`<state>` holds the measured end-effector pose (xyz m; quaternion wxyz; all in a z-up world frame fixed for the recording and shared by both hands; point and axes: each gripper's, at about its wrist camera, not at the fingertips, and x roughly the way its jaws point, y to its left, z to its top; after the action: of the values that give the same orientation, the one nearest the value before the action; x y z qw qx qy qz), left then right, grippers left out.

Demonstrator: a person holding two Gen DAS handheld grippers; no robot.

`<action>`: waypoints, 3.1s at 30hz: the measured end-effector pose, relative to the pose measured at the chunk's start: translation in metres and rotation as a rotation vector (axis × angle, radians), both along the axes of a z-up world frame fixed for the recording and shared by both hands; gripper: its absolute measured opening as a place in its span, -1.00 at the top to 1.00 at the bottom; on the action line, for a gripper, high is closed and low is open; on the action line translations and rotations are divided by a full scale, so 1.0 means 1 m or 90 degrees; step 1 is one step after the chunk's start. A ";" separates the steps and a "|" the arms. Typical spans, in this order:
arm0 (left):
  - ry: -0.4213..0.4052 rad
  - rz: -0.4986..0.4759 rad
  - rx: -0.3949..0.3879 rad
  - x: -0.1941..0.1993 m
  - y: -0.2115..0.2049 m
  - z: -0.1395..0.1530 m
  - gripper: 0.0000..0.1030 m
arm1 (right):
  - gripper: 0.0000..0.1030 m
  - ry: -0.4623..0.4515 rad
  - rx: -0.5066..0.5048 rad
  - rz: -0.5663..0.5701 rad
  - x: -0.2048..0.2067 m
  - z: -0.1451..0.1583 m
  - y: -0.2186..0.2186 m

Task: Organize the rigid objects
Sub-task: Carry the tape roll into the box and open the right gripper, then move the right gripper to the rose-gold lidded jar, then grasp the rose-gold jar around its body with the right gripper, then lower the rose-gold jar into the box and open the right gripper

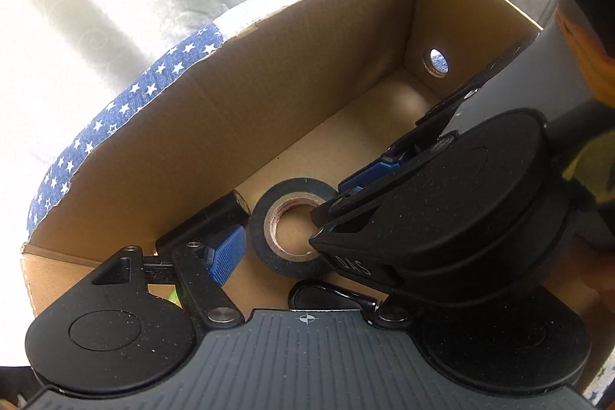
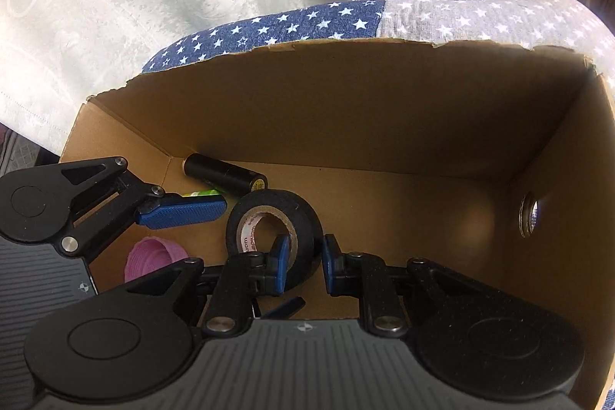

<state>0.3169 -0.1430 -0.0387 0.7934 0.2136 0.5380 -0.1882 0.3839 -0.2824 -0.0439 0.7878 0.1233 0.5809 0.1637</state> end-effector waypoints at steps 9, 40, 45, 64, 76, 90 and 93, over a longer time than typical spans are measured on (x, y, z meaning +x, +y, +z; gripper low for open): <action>-0.031 0.006 -0.010 -0.026 0.017 0.031 -0.67 | 0.55 0.000 0.100 -0.050 -0.010 0.025 -0.021; -0.326 -0.067 -0.323 -0.295 0.052 0.043 -0.87 | -0.03 -0.289 0.196 -0.212 -0.289 0.063 -0.039; -0.342 -0.051 -0.233 -0.277 0.007 0.005 -0.55 | -0.03 -0.241 0.169 -0.193 -0.272 0.042 -0.035; -0.327 0.059 -0.122 -0.210 -0.028 -0.037 -0.08 | 0.18 -0.184 0.166 -0.154 -0.230 -0.004 -0.043; -0.312 0.069 -0.152 -0.211 -0.024 -0.041 0.00 | 0.25 -0.199 0.159 -0.159 -0.238 -0.003 -0.040; -0.385 0.019 -0.204 -0.247 -0.004 0.029 0.00 | 0.24 -0.320 0.098 -0.148 -0.294 0.083 -0.019; -0.419 0.017 -0.208 -0.245 0.002 0.056 0.00 | 0.24 -0.362 0.092 -0.135 -0.293 0.110 -0.014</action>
<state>0.0715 -0.1414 0.0170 0.9500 0.1260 0.2197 -0.1827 0.0910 -0.2965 0.0663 0.9205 0.1882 0.3081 0.1496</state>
